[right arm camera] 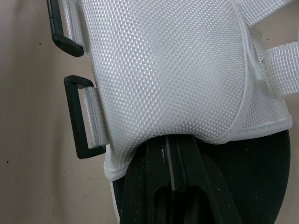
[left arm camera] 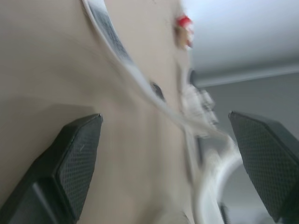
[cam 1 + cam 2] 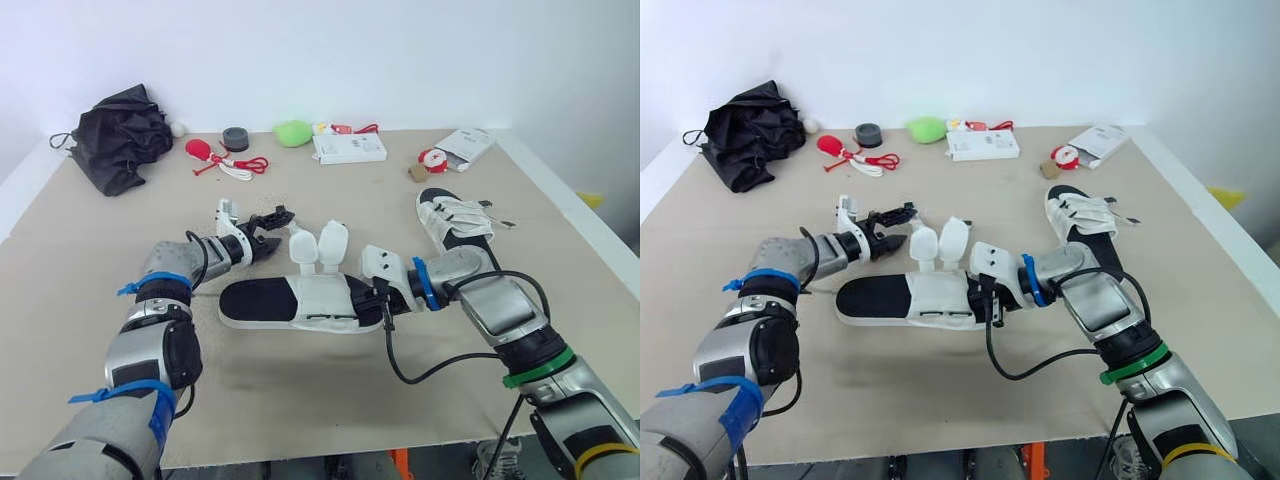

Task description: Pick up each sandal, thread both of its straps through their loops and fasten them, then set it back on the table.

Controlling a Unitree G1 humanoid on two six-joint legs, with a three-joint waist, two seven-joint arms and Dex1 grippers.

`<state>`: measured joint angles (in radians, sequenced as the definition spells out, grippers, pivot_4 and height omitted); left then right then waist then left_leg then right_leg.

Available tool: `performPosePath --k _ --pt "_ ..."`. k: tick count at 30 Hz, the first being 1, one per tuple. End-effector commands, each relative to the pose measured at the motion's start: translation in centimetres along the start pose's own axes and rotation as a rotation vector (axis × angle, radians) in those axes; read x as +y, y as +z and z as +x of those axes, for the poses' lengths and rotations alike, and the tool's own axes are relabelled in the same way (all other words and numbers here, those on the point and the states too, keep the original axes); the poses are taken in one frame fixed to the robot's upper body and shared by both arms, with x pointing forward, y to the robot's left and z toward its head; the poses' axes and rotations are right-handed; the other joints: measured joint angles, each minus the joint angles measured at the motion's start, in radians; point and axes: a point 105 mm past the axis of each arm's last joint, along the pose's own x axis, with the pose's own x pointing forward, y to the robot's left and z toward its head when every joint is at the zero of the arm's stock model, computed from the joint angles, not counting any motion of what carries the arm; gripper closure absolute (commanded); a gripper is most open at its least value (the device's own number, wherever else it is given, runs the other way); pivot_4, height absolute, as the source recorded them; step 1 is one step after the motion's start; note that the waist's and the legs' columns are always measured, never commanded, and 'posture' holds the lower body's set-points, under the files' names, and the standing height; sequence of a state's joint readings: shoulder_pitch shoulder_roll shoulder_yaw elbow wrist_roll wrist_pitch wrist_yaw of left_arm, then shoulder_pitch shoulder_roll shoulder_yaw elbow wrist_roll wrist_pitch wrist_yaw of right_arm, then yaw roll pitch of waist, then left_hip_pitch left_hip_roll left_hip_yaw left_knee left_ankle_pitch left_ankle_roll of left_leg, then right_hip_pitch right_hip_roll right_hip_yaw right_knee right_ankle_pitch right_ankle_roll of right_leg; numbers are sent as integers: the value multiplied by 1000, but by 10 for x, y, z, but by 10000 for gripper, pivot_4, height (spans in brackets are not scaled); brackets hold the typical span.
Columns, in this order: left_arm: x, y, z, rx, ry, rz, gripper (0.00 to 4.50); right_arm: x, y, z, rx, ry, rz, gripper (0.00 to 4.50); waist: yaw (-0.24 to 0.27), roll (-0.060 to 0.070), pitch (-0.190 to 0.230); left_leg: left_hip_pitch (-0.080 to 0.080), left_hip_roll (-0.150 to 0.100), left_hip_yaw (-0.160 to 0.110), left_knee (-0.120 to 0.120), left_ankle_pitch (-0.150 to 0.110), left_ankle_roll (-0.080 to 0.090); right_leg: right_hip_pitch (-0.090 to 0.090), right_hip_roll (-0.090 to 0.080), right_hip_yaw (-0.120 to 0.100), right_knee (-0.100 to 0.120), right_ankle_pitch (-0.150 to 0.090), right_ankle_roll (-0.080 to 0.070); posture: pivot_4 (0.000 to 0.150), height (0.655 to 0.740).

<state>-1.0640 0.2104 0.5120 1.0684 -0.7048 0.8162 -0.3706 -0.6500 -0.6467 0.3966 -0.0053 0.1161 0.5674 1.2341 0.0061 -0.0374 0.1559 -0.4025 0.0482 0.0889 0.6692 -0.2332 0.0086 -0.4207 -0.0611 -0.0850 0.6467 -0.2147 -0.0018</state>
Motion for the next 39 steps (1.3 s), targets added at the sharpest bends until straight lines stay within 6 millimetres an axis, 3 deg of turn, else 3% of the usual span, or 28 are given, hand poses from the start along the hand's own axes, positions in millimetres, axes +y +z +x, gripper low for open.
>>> performPosePath --k 1,5,6,8,17,19,22,26,29,32,35,39 --pt "6 -3 13 -59 77 -13 231 15 -28 16 96 61 71 45000 0 0 0 0 0 0 0 0 0 0 0 0 0 0 0 1500 7400" --pt "-2 -5 25 -101 90 -11 231 15 -28 16 96 58 71 45000 1 0 0 0 0 0 0 0 0 1 -1 -1 0 0 1 1500 7400" --pt "-1 -3 26 -119 100 -11 4135 15 -28 15 96 56 71 45000 0 0 0 0 0 0 0 0 0 1 0 -1 0 0 1 1500 7400" --pt "-2 -1 28 -144 102 -24 7273 15 -28 15 97 54 71 45000 -1 0 0 0 0 0 0 0 0 0 0 0 0 0 0 1500 7400" --pt "-8 -2 31 -146 81 -33 39517 16 -29 11 99 50 82 45000 -1 0 0 -2 0 0 -1 0 -1 -2 2 -1 0 -1 0 1500 7400" --pt "-9 -2 31 -143 70 -37 44218 16 -29 11 97 50 86 45000 0 0 0 -2 0 0 -1 0 -1 -2 2 -1 0 -1 0 1500 7400" --pt "-10 -3 30 -137 56 -30 44218 16 -29 11 91 50 95 45000 0 0 0 -2 0 0 -1 0 -1 -1 2 -1 0 -1 0 1500 7400" --pt "-32 0 30 -124 -81 85 44218 19 -29 12 82 51 101 45000 0 -1 0 -3 -1 0 -1 -1 -1 -2 2 -1 -1 -1 0 1500 7400" --pt "-59 3 23 -126 -259 248 44218 19 -29 11 79 49 107 45000 -1 -1 1 -4 0 0 -1 -1 -2 -3 2 -1 -1 -2 -1 1500 7400" --pt "-90 -1 4 -142 -462 499 44218 20 -30 11 79 48 109 45000 -2 -1 1 -4 0 0 -2 -2 -3 -3 3 -1 -1 -2 -2 1500 7400" --pt "-110 -19 -22 -130 -641 714 44218 21 -31 12 76 50 112 45000 -1 0 1 -2 0 0 -5 -3 -6 -3 4 0 -1 -5 -6 1500 7400" --pt "-116 -50 -60 -35 -855 971 44218 23 -31 13 73 54 114 45000 0 0 0 0 0 0 -7 -3 -7 -2 4 2 -1 -6 -8 1500 7400"
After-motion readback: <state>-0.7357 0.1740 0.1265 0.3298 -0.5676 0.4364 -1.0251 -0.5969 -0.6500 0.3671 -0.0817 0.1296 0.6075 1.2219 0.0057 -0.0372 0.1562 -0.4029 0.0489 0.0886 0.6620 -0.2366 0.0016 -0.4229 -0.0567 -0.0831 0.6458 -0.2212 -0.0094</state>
